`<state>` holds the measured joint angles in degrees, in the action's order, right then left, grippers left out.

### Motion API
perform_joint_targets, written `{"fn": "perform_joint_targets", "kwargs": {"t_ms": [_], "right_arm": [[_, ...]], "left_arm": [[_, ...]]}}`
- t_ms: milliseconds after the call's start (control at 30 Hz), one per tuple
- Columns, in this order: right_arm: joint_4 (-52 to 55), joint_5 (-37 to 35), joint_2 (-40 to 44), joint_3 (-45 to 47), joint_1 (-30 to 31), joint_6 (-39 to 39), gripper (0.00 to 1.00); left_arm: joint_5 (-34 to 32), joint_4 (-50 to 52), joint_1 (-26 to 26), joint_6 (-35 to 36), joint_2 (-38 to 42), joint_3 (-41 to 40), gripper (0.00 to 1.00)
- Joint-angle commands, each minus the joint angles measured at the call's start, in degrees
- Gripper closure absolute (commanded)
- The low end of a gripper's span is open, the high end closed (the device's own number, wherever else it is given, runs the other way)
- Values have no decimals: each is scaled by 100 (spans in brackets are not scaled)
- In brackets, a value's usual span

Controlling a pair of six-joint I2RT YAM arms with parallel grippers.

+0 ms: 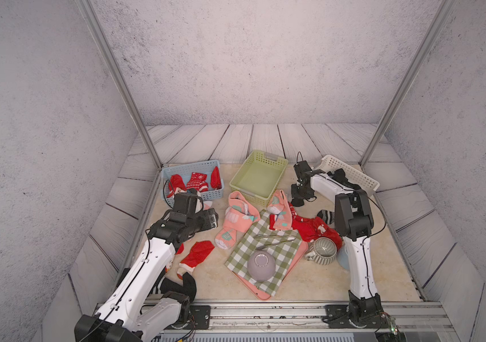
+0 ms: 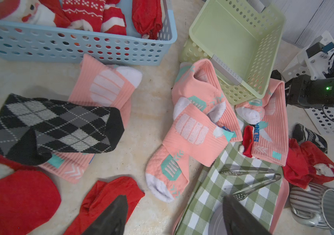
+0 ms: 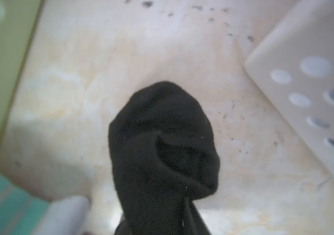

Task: Sort the socks into the basket by color
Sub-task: Pick up the sock from the center of the board, then place the sock in the bin.

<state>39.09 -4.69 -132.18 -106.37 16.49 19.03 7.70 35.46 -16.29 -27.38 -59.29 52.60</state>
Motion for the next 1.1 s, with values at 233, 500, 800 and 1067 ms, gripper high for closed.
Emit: {"fn": "perform_joint_targets", "kwargs": {"t_ms": [233, 500, 800, 1067], "right_arm": [[86, -86, 1082, 158, 11, -97, 100], [335, -339, 1871, -192, -176, -377, 100], [339, -602, 1237, -728, -1153, -525, 100], [369, -730, 378, -1190, -1750, -562, 98]], "left_arm": [[-178, 155, -59, 42, 82, 33, 24], [-157, 300, -114, 128, 0, 71, 23], [-99, 430, -189, 151, -169, 60, 23], [-123, 690, -250, 86, -354, -50, 23]]}}
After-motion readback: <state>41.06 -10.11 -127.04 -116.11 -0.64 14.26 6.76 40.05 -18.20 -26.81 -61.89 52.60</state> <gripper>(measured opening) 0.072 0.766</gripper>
